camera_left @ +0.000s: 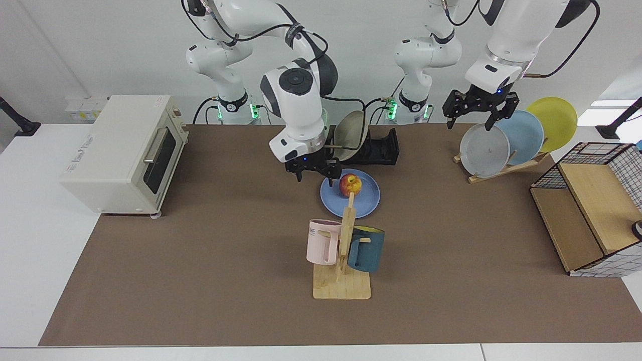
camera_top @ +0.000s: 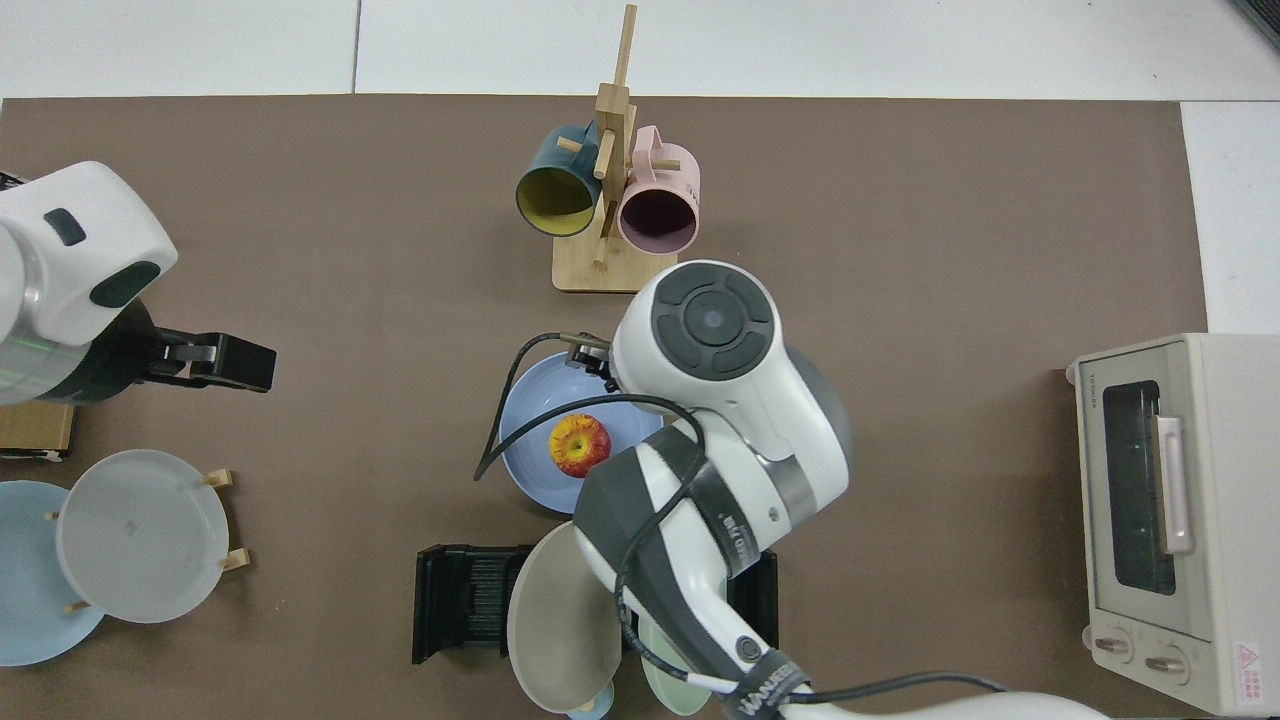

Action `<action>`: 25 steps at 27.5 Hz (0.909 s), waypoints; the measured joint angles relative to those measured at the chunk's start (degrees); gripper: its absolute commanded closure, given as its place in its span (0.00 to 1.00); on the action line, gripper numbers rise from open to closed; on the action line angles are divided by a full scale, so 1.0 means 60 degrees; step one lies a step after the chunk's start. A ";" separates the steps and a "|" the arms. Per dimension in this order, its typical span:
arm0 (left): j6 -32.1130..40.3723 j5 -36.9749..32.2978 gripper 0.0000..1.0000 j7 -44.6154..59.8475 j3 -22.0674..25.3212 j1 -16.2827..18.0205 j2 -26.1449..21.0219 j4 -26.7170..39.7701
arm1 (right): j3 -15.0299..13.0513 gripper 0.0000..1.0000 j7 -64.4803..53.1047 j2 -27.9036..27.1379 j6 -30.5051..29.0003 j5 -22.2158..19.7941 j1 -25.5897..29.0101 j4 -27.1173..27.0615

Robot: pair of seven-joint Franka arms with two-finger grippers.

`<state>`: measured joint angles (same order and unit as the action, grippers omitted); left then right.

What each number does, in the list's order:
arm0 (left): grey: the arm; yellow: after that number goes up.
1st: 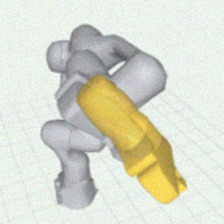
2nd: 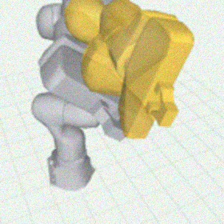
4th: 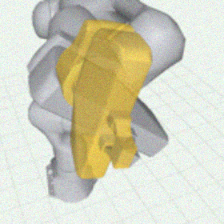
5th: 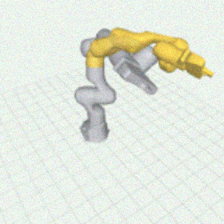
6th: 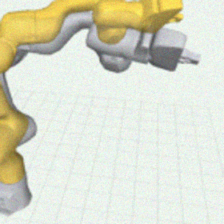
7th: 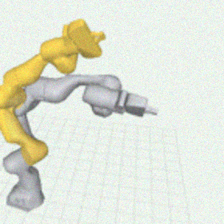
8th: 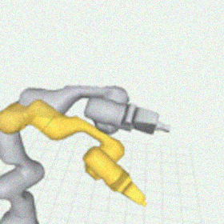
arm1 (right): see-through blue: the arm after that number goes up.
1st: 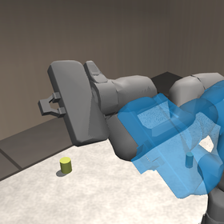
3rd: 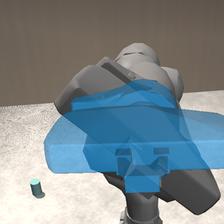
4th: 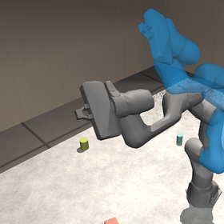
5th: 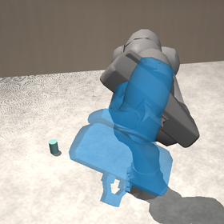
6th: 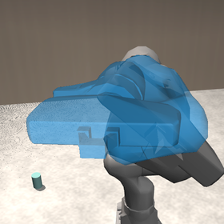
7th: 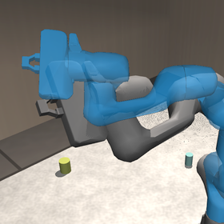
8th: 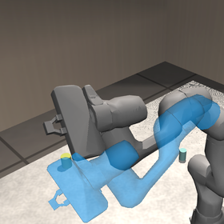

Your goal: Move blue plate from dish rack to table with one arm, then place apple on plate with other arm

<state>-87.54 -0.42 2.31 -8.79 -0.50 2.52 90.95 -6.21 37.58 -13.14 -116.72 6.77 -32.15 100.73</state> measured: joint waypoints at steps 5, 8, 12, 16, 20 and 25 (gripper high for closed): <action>0.0000 0.0000 0.00 0.0000 0.0000 0.0000 0.0024 -0.0001 | -0.0021 0.00 -0.1276 0.0818 0.0000 -0.0004 0.0740 0.1037; 0.0001 0.0000 0.00 0.0000 0.0000 0.0000 0.0054 -0.0001 | -0.0025 0.00 -0.1900 0.1278 0.0000 -0.0005 0.1204 0.1481; 0.0002 0.0000 0.00 0.0000 0.0000 0.0000 0.0079 -0.0001 | -0.0026 0.00 -0.2746 0.1715 0.0000 -0.0041 0.1778 0.1783; 0.0003 0.0001 0.00 0.0000 0.0000 0.0000 0.0081 -0.0001 | -0.0030 0.00 -0.3858 0.2010 0.0110 -0.0064 0.2496 0.1869; 0.0003 0.0001 0.00 0.0000 0.0000 0.0000 0.0081 -0.0001 | -0.0040 0.00 -0.4778 0.2196 0.0414 -0.0126 0.3107 0.1863; 0.0003 0.0001 0.00 0.0000 0.0000 0.0000 0.0084 -0.0001 | -0.0037 0.00 -0.5076 0.2326 0.1020 -0.0615 0.3435 0.1558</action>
<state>-87.52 -0.42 2.31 -8.79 -0.50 3.02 90.94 -6.43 7.13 0.82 -110.60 3.08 -11.54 110.07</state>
